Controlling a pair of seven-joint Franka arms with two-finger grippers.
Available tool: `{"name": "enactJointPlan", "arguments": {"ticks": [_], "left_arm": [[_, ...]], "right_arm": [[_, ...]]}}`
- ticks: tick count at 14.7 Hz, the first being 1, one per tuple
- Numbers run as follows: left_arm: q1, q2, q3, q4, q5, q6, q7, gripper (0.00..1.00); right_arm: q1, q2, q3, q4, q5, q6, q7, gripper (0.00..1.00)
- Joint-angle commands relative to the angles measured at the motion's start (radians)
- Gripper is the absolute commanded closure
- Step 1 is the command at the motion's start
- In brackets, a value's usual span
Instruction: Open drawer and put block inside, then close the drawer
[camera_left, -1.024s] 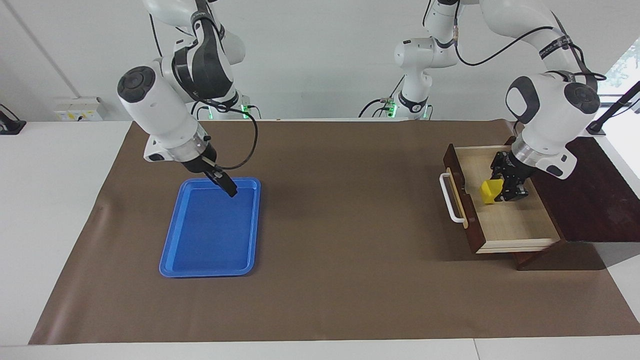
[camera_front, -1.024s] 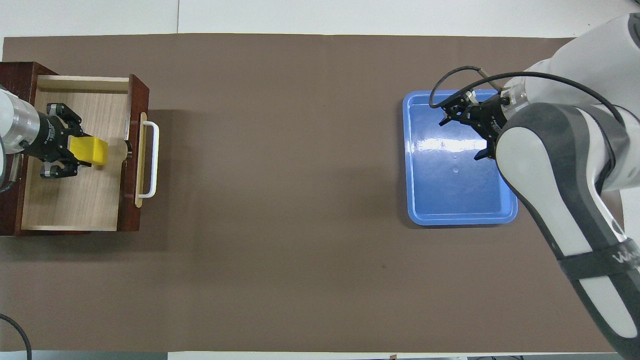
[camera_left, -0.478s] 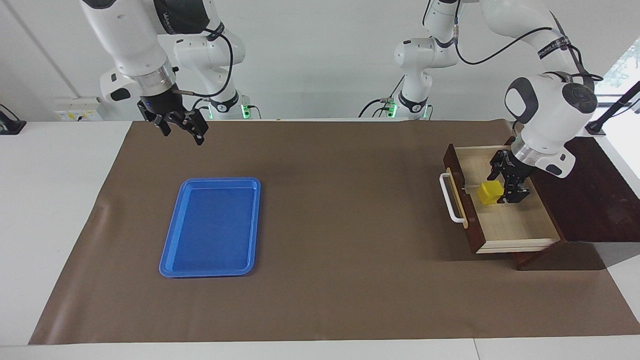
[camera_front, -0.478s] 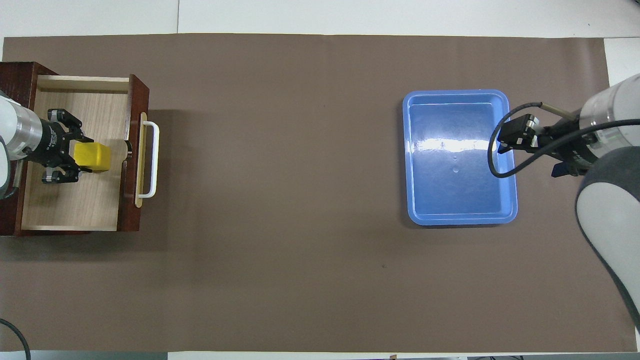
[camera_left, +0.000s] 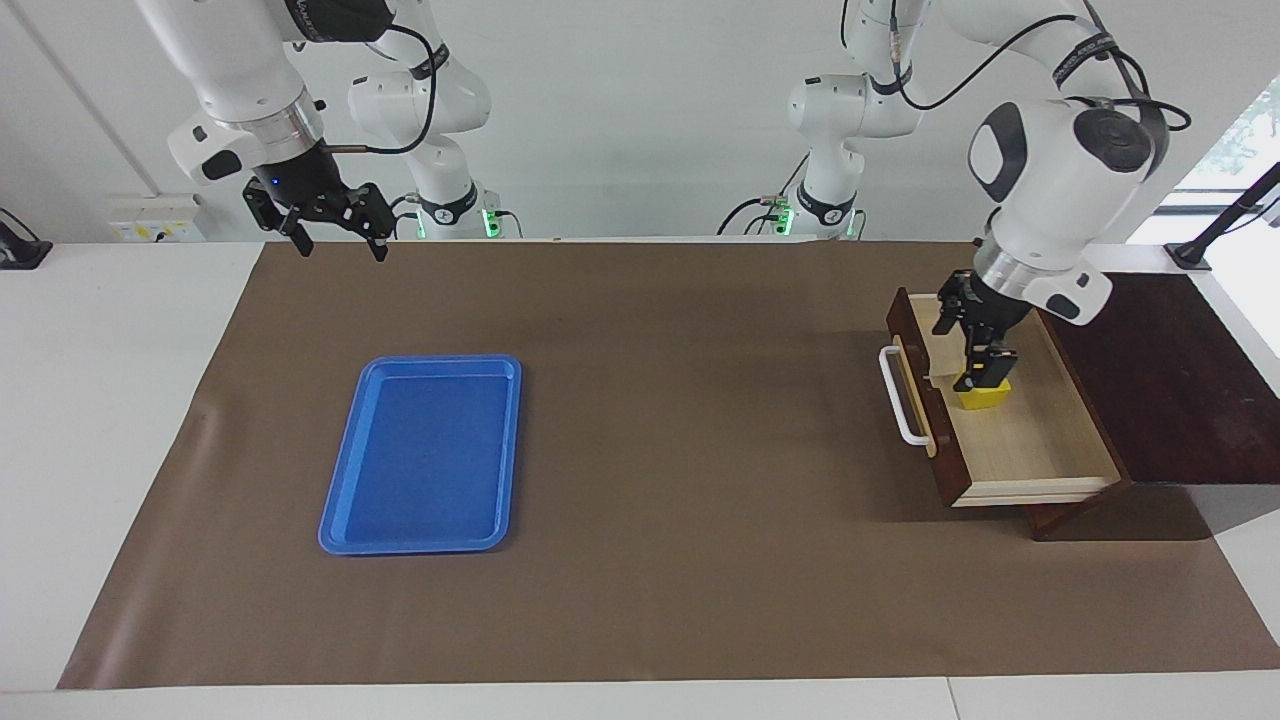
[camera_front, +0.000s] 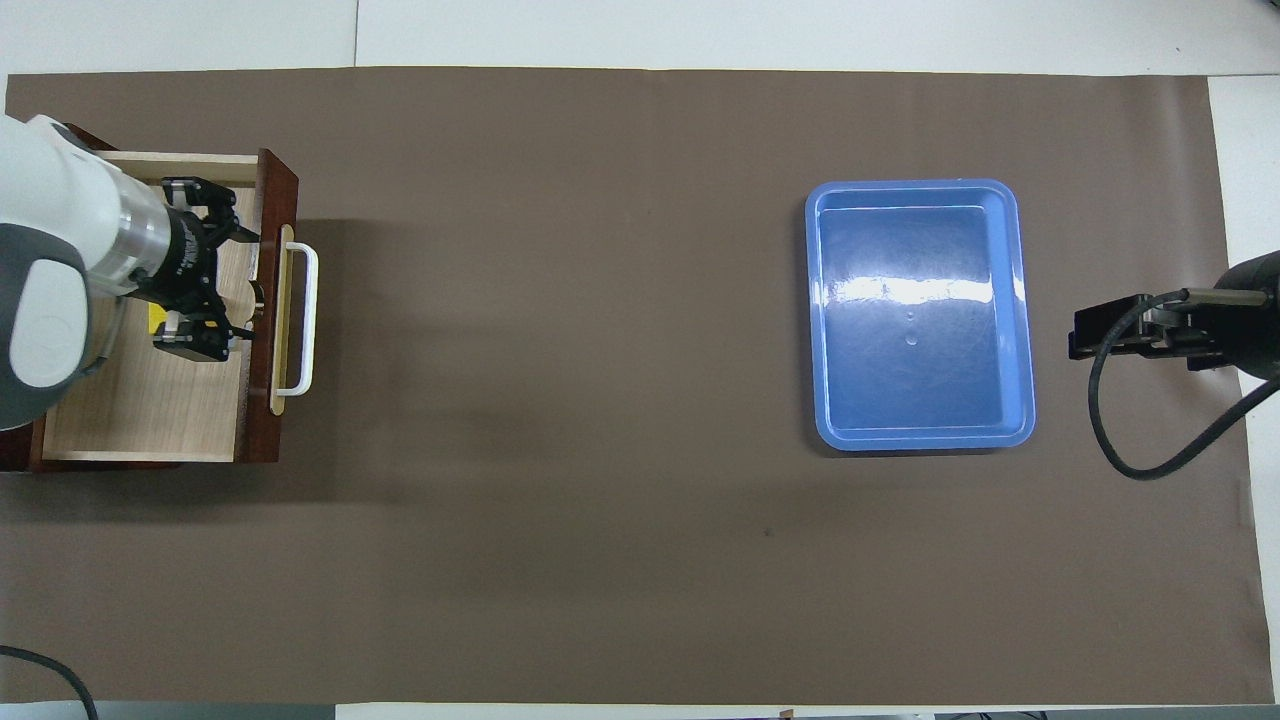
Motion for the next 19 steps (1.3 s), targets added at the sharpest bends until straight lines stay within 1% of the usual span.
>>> {"name": "enactJointPlan", "arguments": {"ticks": [1,3,8,13,17,19], "left_arm": [[-0.049,-0.036,0.015,-0.084,0.014,0.004,-0.012,0.0],[-0.068,-0.034,0.014,-0.136,0.08,0.057,-0.015,0.0],[-0.017,-0.022,0.015,-0.172,0.088,0.154,-0.003,0.0],[0.062,-0.019,0.015,-0.17,0.088,0.18,0.081,0.0],[0.089,0.003,0.023,-0.135,0.091,0.188,0.123,0.0],[0.115,0.006,0.023,-0.135,0.117,0.189,0.124,0.0]], "right_arm": [[-0.026,-0.015,0.011,-0.022,-0.015,0.012,-0.058,0.0],[-0.032,-0.016,0.011,-0.022,-0.023,0.012,-0.121,0.0],[-0.033,-0.018,0.011,-0.027,-0.04,0.006,-0.152,0.0],[-0.033,-0.019,0.011,-0.03,-0.04,0.006,-0.144,0.0],[-0.032,-0.022,0.013,-0.028,-0.04,-0.002,-0.147,0.0],[-0.032,-0.022,0.013,-0.027,-0.038,-0.026,-0.147,0.0]]}}
